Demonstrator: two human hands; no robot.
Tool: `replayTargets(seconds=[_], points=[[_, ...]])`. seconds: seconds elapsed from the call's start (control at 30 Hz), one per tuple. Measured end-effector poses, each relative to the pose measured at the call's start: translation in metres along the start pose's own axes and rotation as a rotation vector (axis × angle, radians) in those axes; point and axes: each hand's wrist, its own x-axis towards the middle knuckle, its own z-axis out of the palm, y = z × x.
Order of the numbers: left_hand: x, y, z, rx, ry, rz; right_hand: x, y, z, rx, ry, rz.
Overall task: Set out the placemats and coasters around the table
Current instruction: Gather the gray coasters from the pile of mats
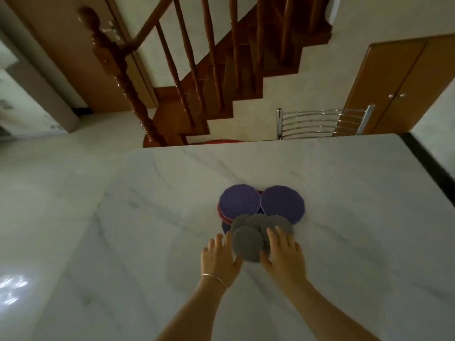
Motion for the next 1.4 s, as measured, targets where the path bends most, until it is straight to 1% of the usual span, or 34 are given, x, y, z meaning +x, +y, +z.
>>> replayTargets(seconds=[0.03,0.07,0.17,0.27,0.37,0.47,0.53,0.67,0.73,0.8,0.93,1.03,1.1,1.2,1.27,1.33,1.4], points=[[0.001,0.005,0.001,-0.048,-0.019,-0.016,0.004,0.002,0.003,0.042,-0.051,0.017],[0.003,0.012,0.004,-0.1,-0.01,-0.026,0.006,0.003,0.006,0.078,-0.065,0.018],[0.003,0.023,0.006,-0.204,-0.027,-0.032,0.011,0.005,0.019,0.135,-0.131,-0.047],[0.003,0.024,0.009,-0.243,-0.048,-0.008,0.015,0.005,0.027,0.13,-0.163,-0.08],[0.004,0.019,0.008,-0.285,-0.042,-0.016,0.015,0.004,0.032,0.106,-0.158,-0.115],[0.006,0.011,0.006,-0.388,-0.029,-0.047,0.013,0.005,0.036,0.118,-0.17,-0.114],[0.008,0.007,0.007,-0.468,-0.059,-0.065,0.009,0.005,0.039,0.144,-0.186,-0.092],[0.012,0.0,0.015,-0.53,-0.087,-0.077,0.007,-0.002,0.044,0.282,-0.219,-0.023],[0.014,-0.002,0.02,-0.563,-0.096,-0.092,0.007,-0.007,0.046,0.368,-0.208,0.024],[0.016,-0.003,0.024,-0.625,-0.098,-0.12,0.008,-0.011,0.046,0.459,-0.161,0.082],[0.021,-0.006,0.027,-0.73,-0.113,-0.169,0.014,-0.016,0.045,0.489,-0.074,0.22],[0.023,-0.007,0.027,-0.836,-0.09,-0.216,0.019,-0.017,0.044,0.576,-0.069,0.291],[0.023,-0.006,0.026,-0.907,-0.07,-0.25,0.02,-0.016,0.042,0.694,-0.071,0.327],[0.028,-0.005,0.023,-1.048,-0.065,-0.352,0.021,-0.013,0.039,0.838,-0.058,0.41],[0.035,-0.005,0.022,-1.052,-0.081,-0.382,0.024,-0.012,0.036,0.909,-0.082,0.464],[0.041,-0.005,0.02,-1.098,-0.122,-0.409,0.028,-0.009,0.031,0.912,-0.078,0.463],[0.045,-0.003,0.015,-1.262,-0.173,-0.48,0.034,-0.001,0.022,0.777,0.04,0.431]])
